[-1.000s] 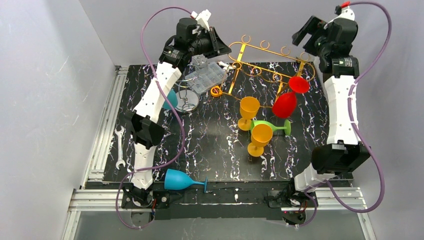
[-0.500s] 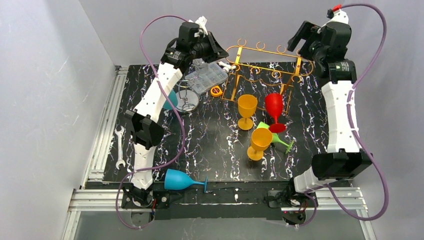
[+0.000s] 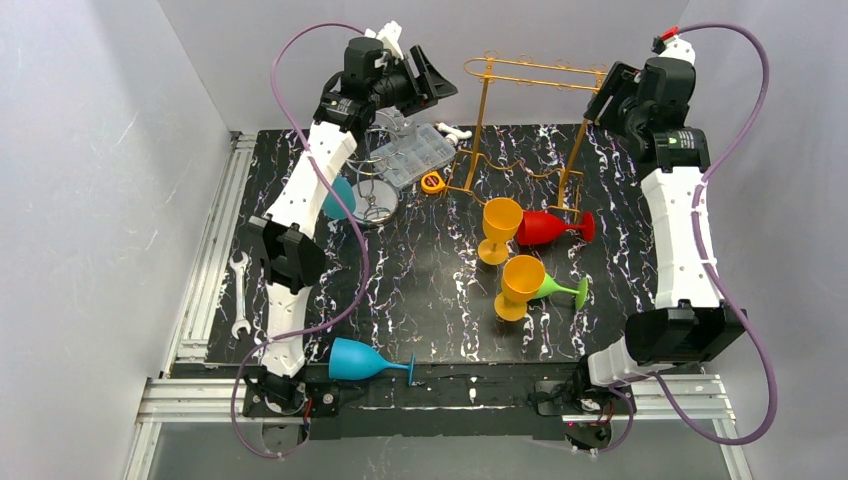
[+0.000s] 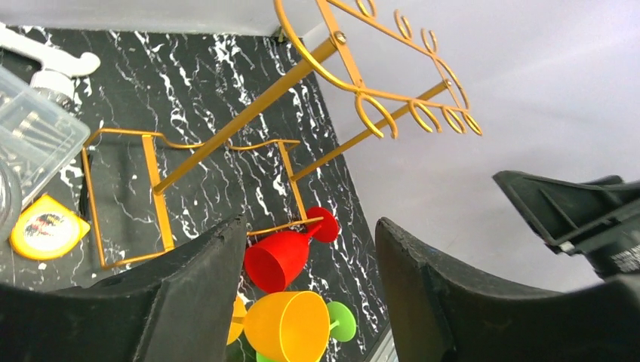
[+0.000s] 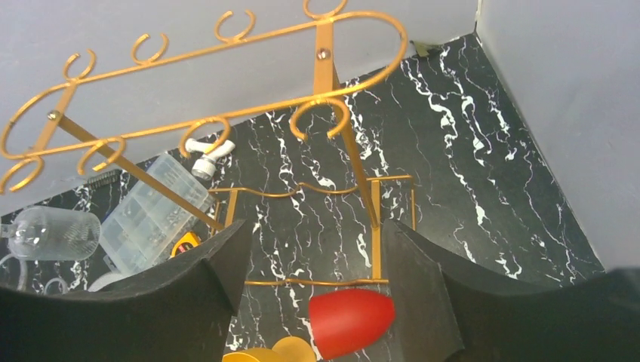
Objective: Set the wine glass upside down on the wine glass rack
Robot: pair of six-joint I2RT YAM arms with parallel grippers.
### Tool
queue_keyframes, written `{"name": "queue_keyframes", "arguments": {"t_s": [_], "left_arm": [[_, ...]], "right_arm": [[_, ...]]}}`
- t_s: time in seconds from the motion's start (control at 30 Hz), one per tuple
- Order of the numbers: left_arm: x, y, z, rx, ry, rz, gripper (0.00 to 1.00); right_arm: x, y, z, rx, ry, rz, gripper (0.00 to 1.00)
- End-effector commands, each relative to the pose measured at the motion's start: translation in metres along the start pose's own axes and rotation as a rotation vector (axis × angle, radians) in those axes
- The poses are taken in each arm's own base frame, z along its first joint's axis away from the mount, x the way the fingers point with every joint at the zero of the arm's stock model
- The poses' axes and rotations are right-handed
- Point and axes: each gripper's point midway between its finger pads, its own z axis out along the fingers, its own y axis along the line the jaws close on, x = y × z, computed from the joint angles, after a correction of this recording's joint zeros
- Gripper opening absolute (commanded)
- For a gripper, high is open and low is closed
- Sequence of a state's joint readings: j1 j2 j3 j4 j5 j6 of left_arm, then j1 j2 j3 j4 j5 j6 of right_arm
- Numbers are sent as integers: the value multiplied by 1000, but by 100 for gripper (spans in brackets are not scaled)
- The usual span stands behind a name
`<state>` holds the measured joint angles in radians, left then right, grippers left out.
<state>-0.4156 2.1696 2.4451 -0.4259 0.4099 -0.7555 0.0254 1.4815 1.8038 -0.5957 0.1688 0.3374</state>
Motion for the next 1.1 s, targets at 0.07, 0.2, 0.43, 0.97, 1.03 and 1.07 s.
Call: {"name": "queue_keyframes", "arguments": {"t_s": [0.07, 0.2, 0.43, 0.97, 1.03, 1.07], "left_arm": [[-18, -41, -40, 165, -8, 98, 62], [-7, -51, -63, 207, 49, 191, 61], [11, -56, -128, 207, 115, 385, 64], [117, -3, -354, 64, 441, 924, 98], [126, 6, -363, 14, 471, 928, 98], [128, 9, -366, -7, 473, 926, 98]], "right_arm": [[-7, -5, 9, 28, -14, 15, 73], [-10, -5, 4, 27, -22, 13, 76], [6, -6, 4, 17, 9, 29, 75], [-20, 63, -136, -204, -106, -8, 98], [4, 85, -146, -306, -19, -24, 98], [18, 95, -150, -353, 24, -42, 98]]}}
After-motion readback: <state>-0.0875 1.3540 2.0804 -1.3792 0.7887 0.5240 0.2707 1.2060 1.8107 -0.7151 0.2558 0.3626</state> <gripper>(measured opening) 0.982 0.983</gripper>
